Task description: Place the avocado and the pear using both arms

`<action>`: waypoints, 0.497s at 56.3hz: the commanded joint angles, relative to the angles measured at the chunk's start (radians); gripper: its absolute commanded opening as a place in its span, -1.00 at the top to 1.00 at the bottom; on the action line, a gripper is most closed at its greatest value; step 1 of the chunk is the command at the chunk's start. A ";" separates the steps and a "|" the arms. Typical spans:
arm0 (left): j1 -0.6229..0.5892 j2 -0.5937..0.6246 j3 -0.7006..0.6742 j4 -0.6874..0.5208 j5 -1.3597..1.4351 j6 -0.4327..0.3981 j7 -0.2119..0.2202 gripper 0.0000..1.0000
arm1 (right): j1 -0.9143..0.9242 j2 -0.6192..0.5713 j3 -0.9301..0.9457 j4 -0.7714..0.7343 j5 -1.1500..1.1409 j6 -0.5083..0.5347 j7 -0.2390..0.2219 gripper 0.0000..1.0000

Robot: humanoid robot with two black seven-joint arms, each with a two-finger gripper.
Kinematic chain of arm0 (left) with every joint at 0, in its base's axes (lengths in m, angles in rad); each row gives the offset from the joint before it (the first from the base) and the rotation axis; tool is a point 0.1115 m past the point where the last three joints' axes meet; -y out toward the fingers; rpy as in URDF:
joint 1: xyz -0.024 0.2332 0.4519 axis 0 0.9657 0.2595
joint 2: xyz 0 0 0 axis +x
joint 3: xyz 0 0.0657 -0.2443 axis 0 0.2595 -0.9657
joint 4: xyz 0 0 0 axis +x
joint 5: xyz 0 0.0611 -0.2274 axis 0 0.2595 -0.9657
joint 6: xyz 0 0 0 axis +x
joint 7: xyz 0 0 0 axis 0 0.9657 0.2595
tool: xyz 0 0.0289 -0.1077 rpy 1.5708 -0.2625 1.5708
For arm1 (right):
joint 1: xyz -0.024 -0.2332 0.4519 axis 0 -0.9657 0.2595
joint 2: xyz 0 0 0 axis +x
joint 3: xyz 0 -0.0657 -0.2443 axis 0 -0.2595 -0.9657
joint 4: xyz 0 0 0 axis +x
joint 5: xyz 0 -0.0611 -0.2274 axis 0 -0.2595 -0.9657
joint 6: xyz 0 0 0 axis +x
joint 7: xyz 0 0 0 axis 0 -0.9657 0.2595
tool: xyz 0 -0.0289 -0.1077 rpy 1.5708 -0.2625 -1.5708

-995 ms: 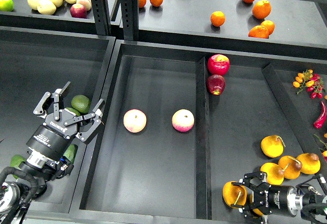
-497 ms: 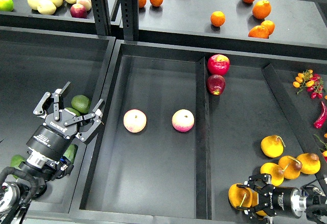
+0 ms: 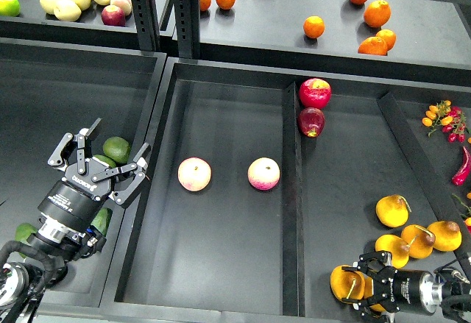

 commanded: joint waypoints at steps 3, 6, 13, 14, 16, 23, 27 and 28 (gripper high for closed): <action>0.000 0.000 0.006 0.001 0.000 0.000 0.000 -0.98 | 0.007 0.000 0.005 0.008 0.003 -0.006 0.000 -0.92; 0.000 0.000 0.008 0.001 0.000 0.000 0.000 -0.98 | 0.010 0.000 0.018 0.011 0.006 -0.007 0.000 -0.97; 0.000 0.000 0.019 0.001 0.000 0.000 0.000 -0.98 | 0.009 0.002 0.078 0.038 0.012 -0.006 0.000 -0.97; 0.001 0.000 0.020 0.001 0.000 0.000 0.000 -0.98 | 0.009 0.002 0.080 0.042 0.012 -0.006 0.000 -0.97; 0.001 0.000 0.023 0.001 0.000 0.000 0.000 -0.98 | 0.009 0.002 0.092 0.048 0.015 -0.007 0.000 -0.97; 0.001 0.000 0.029 0.001 0.000 0.000 0.000 -0.98 | 0.010 0.002 0.118 0.077 0.043 -0.009 0.000 -0.97; 0.000 0.000 0.029 0.001 0.000 0.000 0.000 -0.98 | 0.010 0.002 0.120 0.092 0.066 -0.011 0.000 -0.97; 0.001 0.000 0.029 0.001 0.000 0.000 0.000 -0.98 | 0.010 0.002 0.123 0.095 0.072 -0.011 0.000 -0.97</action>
